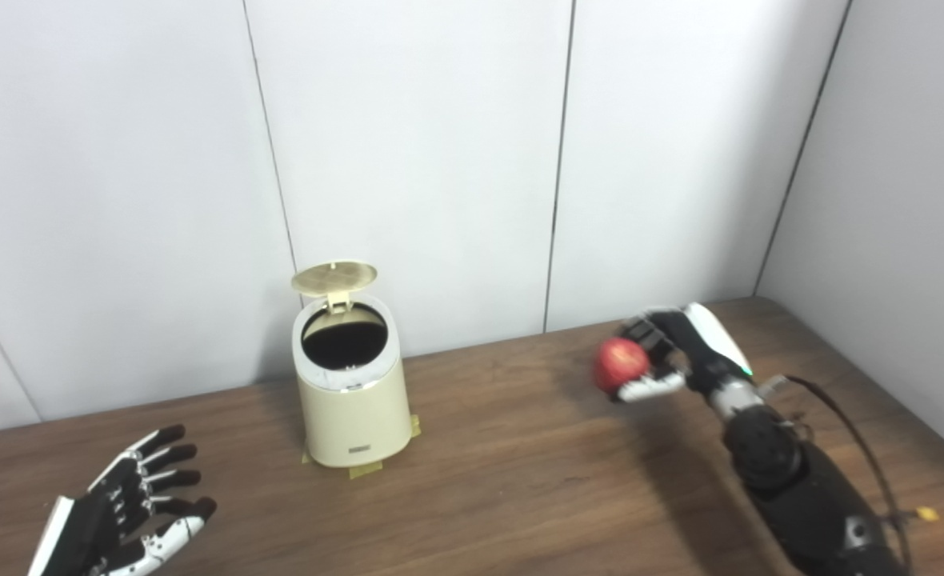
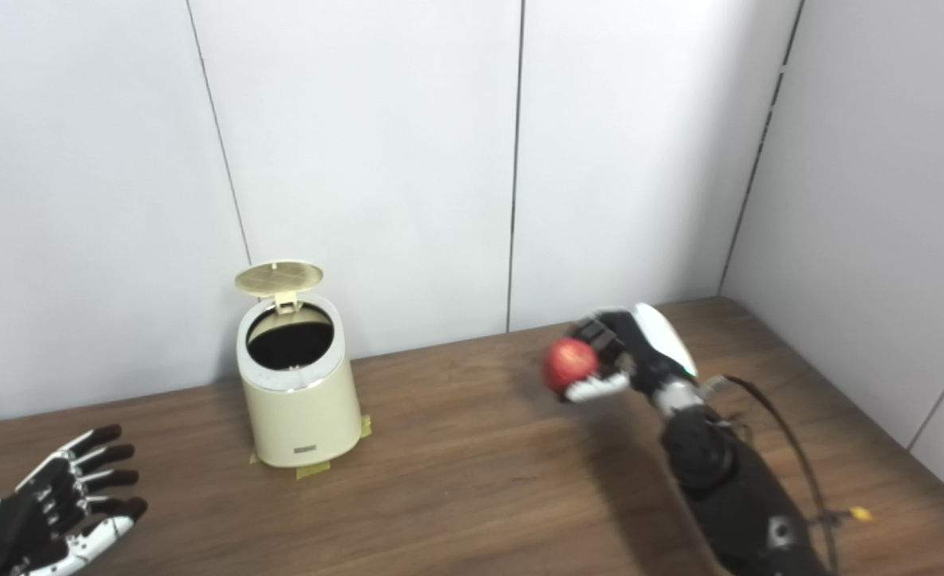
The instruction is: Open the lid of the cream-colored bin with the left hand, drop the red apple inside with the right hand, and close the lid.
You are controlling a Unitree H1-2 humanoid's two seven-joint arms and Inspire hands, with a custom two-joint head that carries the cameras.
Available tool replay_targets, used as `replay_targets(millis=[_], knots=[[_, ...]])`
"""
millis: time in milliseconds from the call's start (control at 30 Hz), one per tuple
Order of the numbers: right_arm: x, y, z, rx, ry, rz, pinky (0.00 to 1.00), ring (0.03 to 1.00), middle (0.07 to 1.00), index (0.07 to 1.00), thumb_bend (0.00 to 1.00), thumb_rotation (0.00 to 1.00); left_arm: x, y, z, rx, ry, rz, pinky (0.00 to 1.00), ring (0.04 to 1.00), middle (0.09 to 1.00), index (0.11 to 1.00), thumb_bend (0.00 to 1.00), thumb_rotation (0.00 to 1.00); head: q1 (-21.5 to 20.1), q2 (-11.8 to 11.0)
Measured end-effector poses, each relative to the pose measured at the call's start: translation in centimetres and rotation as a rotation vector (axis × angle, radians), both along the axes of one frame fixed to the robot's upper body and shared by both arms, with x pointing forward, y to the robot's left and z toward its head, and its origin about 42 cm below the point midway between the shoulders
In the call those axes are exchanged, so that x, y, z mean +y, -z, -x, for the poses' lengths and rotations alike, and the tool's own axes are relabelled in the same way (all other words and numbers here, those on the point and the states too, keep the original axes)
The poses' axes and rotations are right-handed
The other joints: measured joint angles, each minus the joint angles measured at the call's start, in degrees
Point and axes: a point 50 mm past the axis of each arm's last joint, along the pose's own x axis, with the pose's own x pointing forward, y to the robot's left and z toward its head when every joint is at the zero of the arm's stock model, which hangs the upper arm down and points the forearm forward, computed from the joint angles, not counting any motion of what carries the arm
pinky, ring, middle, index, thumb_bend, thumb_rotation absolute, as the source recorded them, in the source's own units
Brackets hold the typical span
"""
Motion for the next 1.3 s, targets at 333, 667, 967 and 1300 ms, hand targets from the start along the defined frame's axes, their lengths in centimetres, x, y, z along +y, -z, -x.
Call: replay_targets(millis=[333, 667, 967, 1300], knots=[[6.2, -5.7, -0.8, -0.118, -0.121, -0.085, 0.38, 0.426, 0.467, 0.525, 0.52, 0.00, -0.6, 0.7, 0.0, -0.007, 0.003, -0.003, 0.65, 0.716, 0.776, 0.833, 0.63, 0.06, 5.4, -0.7], [11.0, -7.0, -2.4, -0.148, -0.216, -0.161, 0.36, 0.432, 0.467, 0.512, 0.52, 0.00, -2.4, 1.1, 0.0, -0.015, 0.015, 0.003, 0.64, 0.709, 0.769, 0.833, 0.65, 0.09, 12.0, -1.8], [16.5, -7.7, -4.2, -0.124, -0.283, -0.252, 0.44, 0.462, 0.436, 0.520, 0.52, 0.00, -4.3, 1.6, -0.1, -0.012, 0.015, 0.043, 0.64, 0.717, 0.768, 0.832, 0.66, 0.10, 14.9, -2.3], [18.6, -6.5, -5.9, -0.061, -0.266, -0.287, 0.37, 0.457, 0.442, 0.514, 0.52, 0.00, -5.2, 1.7, -0.1, -0.012, 0.009, 0.054, 0.62, 0.707, 0.768, 0.827, 0.66, 0.08, 17.0, -2.4]])
